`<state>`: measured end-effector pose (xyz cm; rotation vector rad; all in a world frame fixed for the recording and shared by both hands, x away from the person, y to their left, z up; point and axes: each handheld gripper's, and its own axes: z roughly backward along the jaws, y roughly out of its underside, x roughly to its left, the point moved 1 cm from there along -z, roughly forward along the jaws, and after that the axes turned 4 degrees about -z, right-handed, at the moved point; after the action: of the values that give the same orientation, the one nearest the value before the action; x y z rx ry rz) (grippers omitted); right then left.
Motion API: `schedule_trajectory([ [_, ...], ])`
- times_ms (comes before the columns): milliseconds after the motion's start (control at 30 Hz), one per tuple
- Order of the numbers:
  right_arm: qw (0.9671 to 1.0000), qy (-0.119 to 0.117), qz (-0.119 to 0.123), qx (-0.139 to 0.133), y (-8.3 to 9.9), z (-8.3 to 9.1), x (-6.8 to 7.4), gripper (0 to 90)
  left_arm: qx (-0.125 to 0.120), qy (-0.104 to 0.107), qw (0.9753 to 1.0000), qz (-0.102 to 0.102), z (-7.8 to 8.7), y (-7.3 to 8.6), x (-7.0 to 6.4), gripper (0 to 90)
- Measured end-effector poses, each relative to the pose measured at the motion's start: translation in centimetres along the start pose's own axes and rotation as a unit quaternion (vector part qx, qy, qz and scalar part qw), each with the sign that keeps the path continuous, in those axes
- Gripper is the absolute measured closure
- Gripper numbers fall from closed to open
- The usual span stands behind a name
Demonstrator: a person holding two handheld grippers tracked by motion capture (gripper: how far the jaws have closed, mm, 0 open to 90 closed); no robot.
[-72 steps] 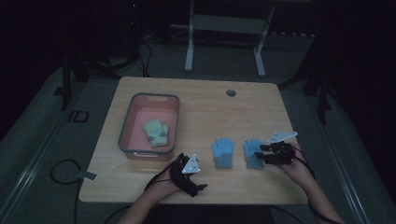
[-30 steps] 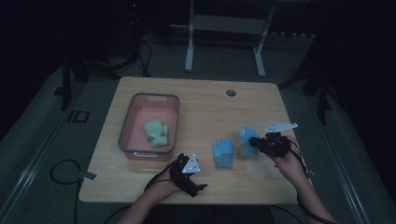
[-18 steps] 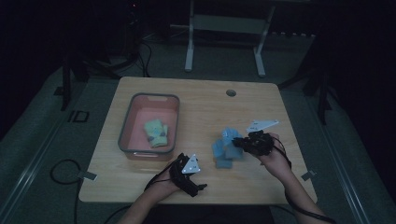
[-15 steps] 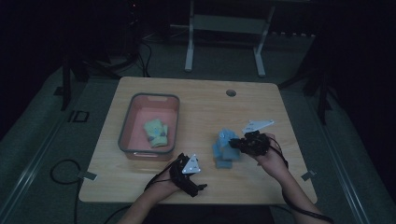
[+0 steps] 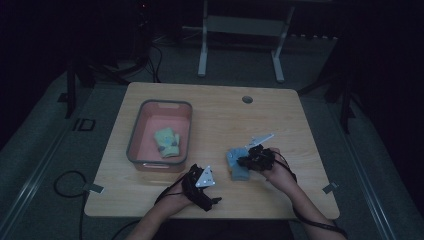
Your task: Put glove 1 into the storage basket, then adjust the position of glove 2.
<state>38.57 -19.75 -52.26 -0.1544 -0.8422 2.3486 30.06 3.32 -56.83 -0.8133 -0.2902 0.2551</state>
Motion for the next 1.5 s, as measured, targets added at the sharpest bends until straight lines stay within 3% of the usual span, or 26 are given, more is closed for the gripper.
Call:
schedule_trajectory([
  [267, 0.9999, -0.004, -0.006, 0.012, 0.6, -1.0, -0.3, 80.1, -0.001, 0.0, 1.0, 0.007, 0.0, 0.0, 0.1, 2.0],
  [400, 0.9999, -0.007, -0.008, 0.0, 0.4, 0.0, -0.2, 70.5, -0.005, -0.005, 0.9998, 0.016, 0.1, 0.1, 0.2, 2.0],
  [467, 0.9998, -0.012, -0.012, -0.013, 0.3, 0.8, -0.2, 59.4, -0.012, -0.006, 0.9997, 0.018, 0.1, 0.1, 0.3, 2.0],
  [500, 0.9995, -0.014, -0.012, -0.026, 0.4, 1.6, -0.3, 46.0, -0.02, -0.008, 0.9996, 0.017, 0.2, 0.1, 0.3, 2.0],
  [567, 0.9993, -0.016, -0.011, -0.033, 0.5, 1.9, -0.4, 41.7, -0.021, -0.012, 0.9997, 0.009, 0.2, 0.0, 0.3, 2.0],
  [633, 0.9984, -0.026, -0.025, -0.043, 0.8, 2.6, -0.7, 28.6, -0.016, -0.018, 0.9997, -0.001, 0.2, 0.0, 0.4, 2.1],
  [800, 0.9965, -0.027, -0.043, -0.067, 1.8, 3.5, -1.4, 12.1, -0.025, -0.039, 0.9989, 0.01, 0.5, -0.2, 0.5, 4.0],
  [867, 0.996, -0.024, -0.047, -0.073, 2.1, 3.8, -1.7, 13.5, -0.029, -0.043, 0.9982, 0.03, 0.6, -0.4, 0.7, 4.0],
  [967, 0.9959, -0.022, -0.037, -0.08, 2.6, 4.4, -2.1, 13.8, -0.036, -0.054, 0.9972, 0.037, 0.9, -0.9, 0.8, 4.0],
  [1033, 0.9961, -0.018, -0.023, -0.083, 2.8, 4.8, -2.3, 14.7, -0.038, -0.049, 0.9971, 0.042, 1.0, -1.2, 0.8, 4.0],
  [1167, 0.9941, -0.005, -0.014, -0.108, 3.0, 5.7, -2.9, 16.7, -0.043, -0.04, 0.9974, 0.041, 1.3, -1.6, 0.5, 4.0],
  [1300, 0.9936, 0.008, -0.012, -0.112, 3.0, 6.1, -3.2, 14.5, -0.038, -0.026, 0.9984, 0.034, 1.2, -1.9, 0.1, 4.0],
  [1500, 0.9935, -0.015, -0.029, -0.108, 3.2, 6.0, -3.3, 13.5, -0.033, -0.02, 0.9988, 0.031, 1.1, -2.3, -0.2, 4.0],
])
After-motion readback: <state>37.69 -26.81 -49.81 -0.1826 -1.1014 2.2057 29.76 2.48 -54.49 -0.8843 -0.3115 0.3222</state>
